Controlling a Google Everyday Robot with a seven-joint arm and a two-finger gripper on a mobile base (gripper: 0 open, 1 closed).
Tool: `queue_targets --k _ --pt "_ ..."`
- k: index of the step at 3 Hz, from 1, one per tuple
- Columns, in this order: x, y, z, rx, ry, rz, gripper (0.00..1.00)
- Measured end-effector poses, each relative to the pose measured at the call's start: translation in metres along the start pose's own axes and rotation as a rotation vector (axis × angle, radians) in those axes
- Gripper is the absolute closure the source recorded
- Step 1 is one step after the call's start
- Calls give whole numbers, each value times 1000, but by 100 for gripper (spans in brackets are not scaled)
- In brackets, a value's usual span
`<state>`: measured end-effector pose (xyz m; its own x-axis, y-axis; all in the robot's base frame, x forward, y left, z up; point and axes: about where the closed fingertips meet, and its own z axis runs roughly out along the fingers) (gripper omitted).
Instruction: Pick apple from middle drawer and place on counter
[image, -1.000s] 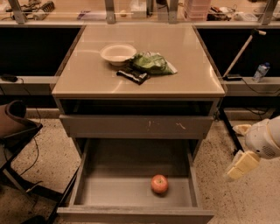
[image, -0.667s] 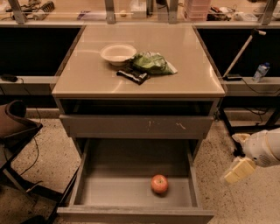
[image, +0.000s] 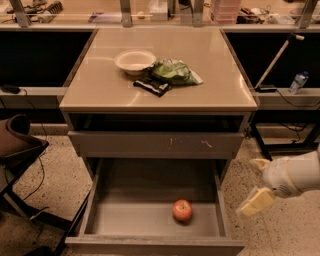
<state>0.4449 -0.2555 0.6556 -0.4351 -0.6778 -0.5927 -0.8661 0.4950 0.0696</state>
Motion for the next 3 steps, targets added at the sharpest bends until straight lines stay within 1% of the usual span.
queue_targets --k 1,2,3 --pt "-29 26 53 -38 -95 -51 0" --pt "-64 34 89 -38 -170 -96 0" --pt "-94 25 116 -12 -206 -111 0"
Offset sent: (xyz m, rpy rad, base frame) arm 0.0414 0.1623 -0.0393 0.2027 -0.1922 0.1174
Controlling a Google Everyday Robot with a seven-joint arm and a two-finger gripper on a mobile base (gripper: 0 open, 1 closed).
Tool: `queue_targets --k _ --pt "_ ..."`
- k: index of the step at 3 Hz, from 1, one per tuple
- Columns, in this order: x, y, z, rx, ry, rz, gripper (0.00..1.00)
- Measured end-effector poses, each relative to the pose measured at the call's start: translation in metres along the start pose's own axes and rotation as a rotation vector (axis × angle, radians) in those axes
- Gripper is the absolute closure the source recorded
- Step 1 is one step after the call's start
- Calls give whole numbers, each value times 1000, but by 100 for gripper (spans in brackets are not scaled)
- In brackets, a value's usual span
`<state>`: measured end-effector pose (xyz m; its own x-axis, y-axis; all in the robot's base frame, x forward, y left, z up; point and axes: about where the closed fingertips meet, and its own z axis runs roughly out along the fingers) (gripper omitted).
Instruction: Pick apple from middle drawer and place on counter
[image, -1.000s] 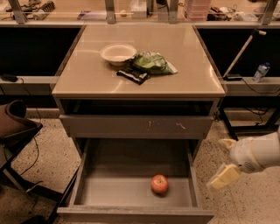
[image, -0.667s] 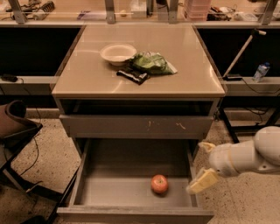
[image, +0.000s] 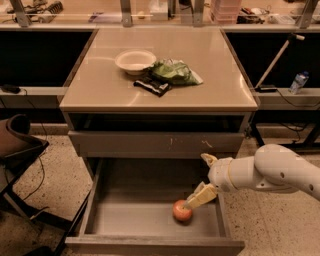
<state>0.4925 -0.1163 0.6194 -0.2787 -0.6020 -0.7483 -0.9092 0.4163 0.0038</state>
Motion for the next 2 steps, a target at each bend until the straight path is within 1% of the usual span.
queue_targets --k 1,2 --pt "-2 -3 2 10 -2 -2 0" --pt "15 -5 23 20 22 24 0"
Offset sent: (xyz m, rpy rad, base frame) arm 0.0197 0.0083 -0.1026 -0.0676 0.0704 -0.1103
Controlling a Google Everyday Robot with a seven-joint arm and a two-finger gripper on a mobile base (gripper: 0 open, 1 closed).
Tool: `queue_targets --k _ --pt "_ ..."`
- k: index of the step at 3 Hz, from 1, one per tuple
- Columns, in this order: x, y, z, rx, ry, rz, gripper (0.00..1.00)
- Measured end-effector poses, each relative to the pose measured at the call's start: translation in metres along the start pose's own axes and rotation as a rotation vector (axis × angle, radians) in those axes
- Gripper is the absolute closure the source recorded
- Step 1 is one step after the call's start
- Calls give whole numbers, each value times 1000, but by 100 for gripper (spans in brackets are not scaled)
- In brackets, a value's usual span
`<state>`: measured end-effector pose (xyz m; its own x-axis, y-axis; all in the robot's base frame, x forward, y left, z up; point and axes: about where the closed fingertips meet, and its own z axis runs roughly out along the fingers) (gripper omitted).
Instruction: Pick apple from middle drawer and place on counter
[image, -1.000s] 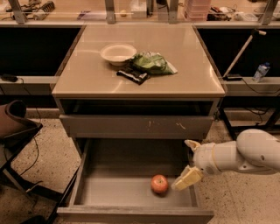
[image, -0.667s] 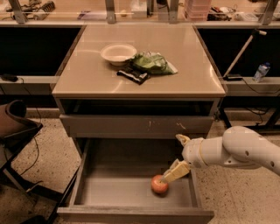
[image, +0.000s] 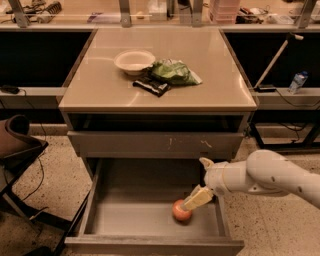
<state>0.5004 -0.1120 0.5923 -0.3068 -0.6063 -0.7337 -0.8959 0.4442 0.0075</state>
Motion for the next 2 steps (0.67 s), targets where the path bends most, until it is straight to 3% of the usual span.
queue_targets --k 2 --pt "59 -8 97 68 92 81 0"
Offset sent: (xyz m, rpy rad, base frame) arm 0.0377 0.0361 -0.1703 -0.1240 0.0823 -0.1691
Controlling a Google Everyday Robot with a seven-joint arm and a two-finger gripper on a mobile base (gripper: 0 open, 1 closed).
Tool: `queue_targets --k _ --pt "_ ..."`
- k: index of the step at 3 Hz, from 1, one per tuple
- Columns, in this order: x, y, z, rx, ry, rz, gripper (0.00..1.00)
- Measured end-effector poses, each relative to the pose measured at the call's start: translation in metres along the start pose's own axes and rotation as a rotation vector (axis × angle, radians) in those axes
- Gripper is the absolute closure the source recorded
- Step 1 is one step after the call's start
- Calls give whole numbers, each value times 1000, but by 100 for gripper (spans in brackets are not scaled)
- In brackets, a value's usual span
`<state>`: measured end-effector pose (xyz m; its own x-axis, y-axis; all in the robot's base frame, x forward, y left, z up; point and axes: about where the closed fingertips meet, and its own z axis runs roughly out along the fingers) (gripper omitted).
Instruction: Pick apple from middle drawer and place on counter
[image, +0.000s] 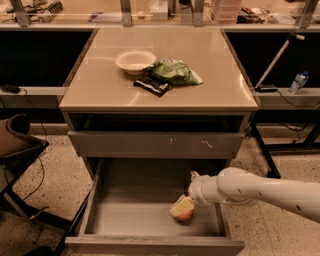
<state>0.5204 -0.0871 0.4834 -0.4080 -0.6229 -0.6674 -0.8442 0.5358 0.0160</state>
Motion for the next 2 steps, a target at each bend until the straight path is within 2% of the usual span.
queue_targets --k 1,2 --pt "23 -5 37 17 41 39 0" --pt "24 -6 40 19 43 38 0"
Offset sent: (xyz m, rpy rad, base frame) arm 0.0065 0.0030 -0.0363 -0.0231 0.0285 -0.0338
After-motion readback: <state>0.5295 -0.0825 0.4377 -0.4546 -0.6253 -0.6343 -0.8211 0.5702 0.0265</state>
